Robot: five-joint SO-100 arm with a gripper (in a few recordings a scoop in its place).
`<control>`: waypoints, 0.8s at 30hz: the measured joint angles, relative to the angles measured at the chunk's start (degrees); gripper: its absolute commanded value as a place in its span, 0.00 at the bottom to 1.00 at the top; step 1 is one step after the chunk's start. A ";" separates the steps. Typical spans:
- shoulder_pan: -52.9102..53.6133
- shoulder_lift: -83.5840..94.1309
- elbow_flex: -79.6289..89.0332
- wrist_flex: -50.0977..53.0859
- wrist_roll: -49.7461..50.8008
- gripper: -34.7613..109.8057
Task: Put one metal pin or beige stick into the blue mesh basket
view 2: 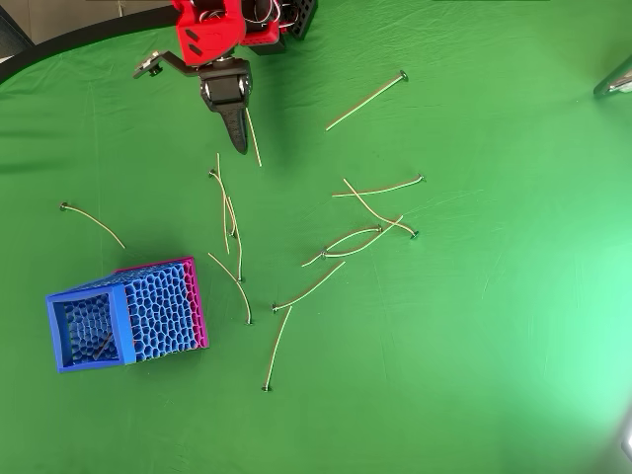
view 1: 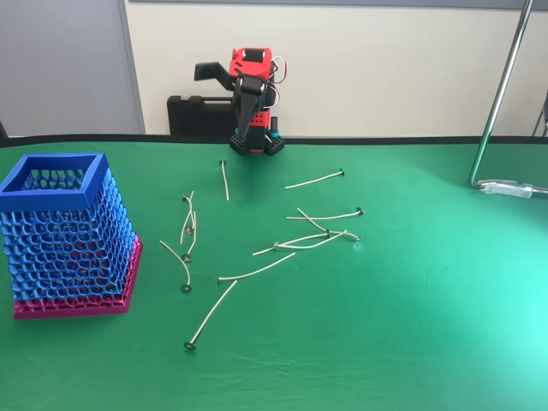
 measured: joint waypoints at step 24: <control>-0.88 11.34 17.14 -2.46 4.13 0.25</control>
